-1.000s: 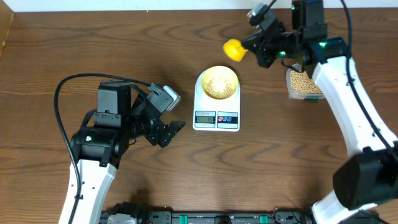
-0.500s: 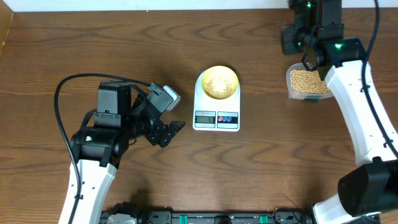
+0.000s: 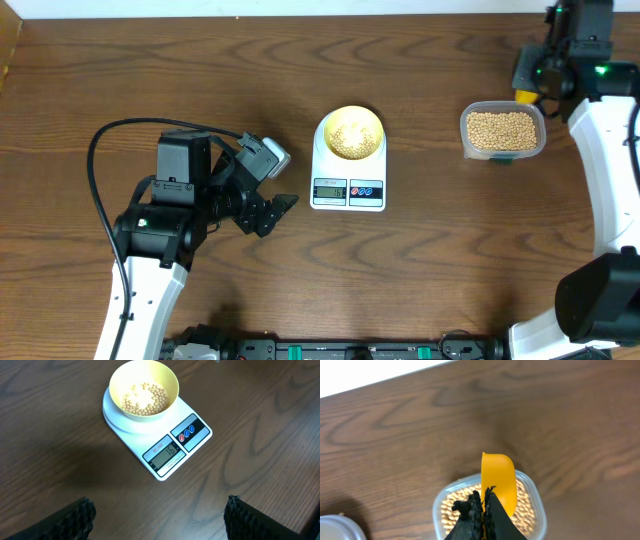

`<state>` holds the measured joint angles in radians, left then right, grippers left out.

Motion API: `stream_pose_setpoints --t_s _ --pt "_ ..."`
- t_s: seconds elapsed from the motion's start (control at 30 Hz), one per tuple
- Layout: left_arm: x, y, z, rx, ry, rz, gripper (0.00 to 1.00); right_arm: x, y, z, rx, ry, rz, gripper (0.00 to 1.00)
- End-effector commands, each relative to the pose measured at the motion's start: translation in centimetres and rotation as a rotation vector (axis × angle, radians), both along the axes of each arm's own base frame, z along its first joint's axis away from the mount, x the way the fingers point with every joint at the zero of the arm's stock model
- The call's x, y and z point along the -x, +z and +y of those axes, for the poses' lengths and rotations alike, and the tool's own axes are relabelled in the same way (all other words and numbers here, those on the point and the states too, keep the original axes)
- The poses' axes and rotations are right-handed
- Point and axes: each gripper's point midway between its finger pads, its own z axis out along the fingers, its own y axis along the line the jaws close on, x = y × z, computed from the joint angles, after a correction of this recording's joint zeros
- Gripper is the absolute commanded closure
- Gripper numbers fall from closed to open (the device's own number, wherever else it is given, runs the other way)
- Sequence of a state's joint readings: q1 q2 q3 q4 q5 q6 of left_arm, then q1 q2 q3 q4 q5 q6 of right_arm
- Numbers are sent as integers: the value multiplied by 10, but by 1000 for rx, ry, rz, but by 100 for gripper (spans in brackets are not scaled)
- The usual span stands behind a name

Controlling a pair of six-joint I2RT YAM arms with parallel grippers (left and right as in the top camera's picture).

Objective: Scoop item into bowl and weigh 50g on scale
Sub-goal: 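Carry the empty scoop back right to the soybean tub, then dip the scoop into the soybeans again with the right gripper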

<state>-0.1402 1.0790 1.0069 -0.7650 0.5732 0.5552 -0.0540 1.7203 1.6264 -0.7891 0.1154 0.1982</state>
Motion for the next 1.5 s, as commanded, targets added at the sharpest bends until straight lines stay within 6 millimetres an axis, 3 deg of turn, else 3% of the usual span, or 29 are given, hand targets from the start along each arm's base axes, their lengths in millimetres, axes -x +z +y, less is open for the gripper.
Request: stream_pose_setpoints --t_s 0.0,0.3,0.6,0.87,1.1,1.47 --pt "0 -2 1 -8 -4 -2 15 8 3 -12 -11 -57 4 99" --pt "0 -2 1 -8 -4 -2 15 19 -12 -15 -13 -66 64 99" --pt "0 -2 1 -8 -4 -2 15 28 -58 -14 -22 -72 117 99" --pt "0 -2 1 -8 -4 -2 16 35 -84 -14 -43 -102 140 99" --pt "0 -2 1 -8 -4 -2 15 37 -92 -10 -61 -90 148 99" --pt "0 -2 1 -8 -4 -2 15 34 -92 17 -156 53 144 99"
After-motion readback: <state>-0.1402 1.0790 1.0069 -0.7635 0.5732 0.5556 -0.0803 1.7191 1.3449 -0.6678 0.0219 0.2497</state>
